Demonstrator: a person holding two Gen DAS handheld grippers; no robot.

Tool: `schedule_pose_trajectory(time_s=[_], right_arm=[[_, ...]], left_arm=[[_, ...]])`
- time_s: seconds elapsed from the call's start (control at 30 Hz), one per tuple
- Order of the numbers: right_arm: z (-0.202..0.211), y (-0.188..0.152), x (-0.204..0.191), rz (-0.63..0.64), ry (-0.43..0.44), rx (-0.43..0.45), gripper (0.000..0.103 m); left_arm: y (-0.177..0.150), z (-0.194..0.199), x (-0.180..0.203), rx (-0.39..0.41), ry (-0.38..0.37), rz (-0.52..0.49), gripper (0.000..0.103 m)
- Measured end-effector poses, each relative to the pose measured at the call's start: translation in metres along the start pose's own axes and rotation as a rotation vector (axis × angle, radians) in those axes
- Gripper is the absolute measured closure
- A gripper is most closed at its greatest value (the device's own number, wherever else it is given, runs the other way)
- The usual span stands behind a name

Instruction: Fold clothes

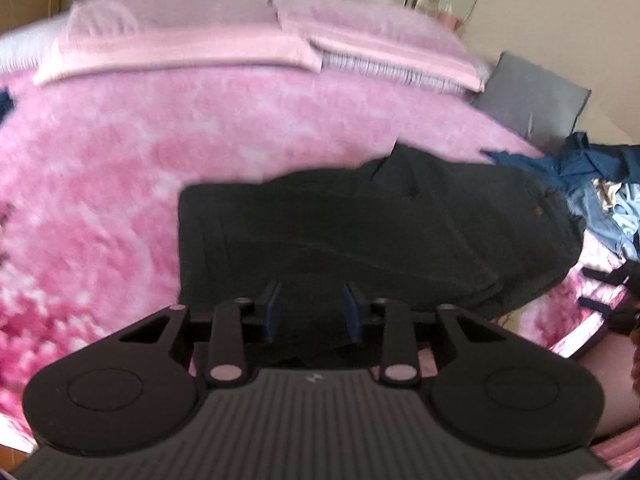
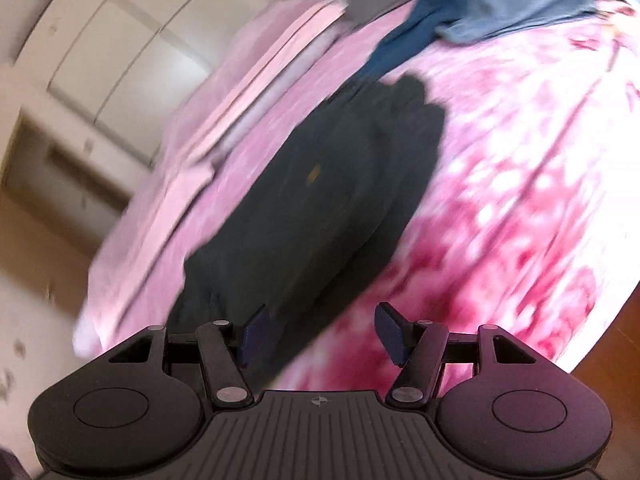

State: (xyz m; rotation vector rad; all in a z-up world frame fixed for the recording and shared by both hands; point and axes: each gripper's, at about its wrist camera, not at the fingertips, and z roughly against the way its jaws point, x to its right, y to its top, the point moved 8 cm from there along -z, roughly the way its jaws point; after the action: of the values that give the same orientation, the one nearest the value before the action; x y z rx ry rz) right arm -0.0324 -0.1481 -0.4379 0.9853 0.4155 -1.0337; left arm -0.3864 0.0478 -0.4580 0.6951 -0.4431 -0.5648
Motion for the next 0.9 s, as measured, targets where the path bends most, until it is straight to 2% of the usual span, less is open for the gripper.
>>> schedule_pose_trajectory(time_s=[0.1, 0.23, 0.3, 0.37, 0.53, 0.6, 0.67, 0.77, 0.87, 0.9], right_arm=[[-0.001, 0.021, 0.019, -0.063, -0.016, 0.055, 0.041], [-0.005, 0.040, 0.042, -0.185, 0.020, 0.099, 0.041], [-0.009, 0.048, 0.053, -0.243, 0.036, 0.112, 0.035], [-0.013, 0.056, 0.064, -0.293, 0.043, 0.123, 0.033], [-0.021, 0.080, 0.080, -0.373, 0.063, 0.149, 0.033], [-0.027, 0.090, 0.078, -0.350, 0.052, 0.147, 0.034], [-0.036, 0.096, 0.076, -0.323, 0.044, 0.134, 0.034], [-0.046, 0.098, 0.074, -0.289, 0.017, 0.112, 0.034], [-0.045, 0.095, 0.073, -0.292, 0.045, 0.110, 0.036], [-0.048, 0.092, 0.070, -0.282, 0.053, 0.108, 0.039]], left_arm=[[-0.003, -0.010, 0.000, -0.006, 0.018, -0.034, 0.074], [0.013, -0.004, 0.001, -0.006, -0.026, 0.005, 0.075], [0.023, -0.002, 0.002, 0.011, -0.059, 0.032, 0.075], [0.032, -0.005, 0.005, 0.015, -0.080, 0.048, 0.075], [0.035, -0.031, 0.007, -0.040, -0.065, 0.042, 0.075], [0.028, -0.044, 0.003, -0.073, -0.045, 0.049, 0.077], [0.024, -0.052, -0.001, -0.083, -0.032, 0.063, 0.083], [0.024, -0.051, -0.004, -0.075, -0.038, 0.090, 0.083], [0.025, -0.048, -0.008, -0.071, -0.059, 0.126, 0.083], [0.026, -0.049, -0.009, -0.074, -0.063, 0.131, 0.083]])
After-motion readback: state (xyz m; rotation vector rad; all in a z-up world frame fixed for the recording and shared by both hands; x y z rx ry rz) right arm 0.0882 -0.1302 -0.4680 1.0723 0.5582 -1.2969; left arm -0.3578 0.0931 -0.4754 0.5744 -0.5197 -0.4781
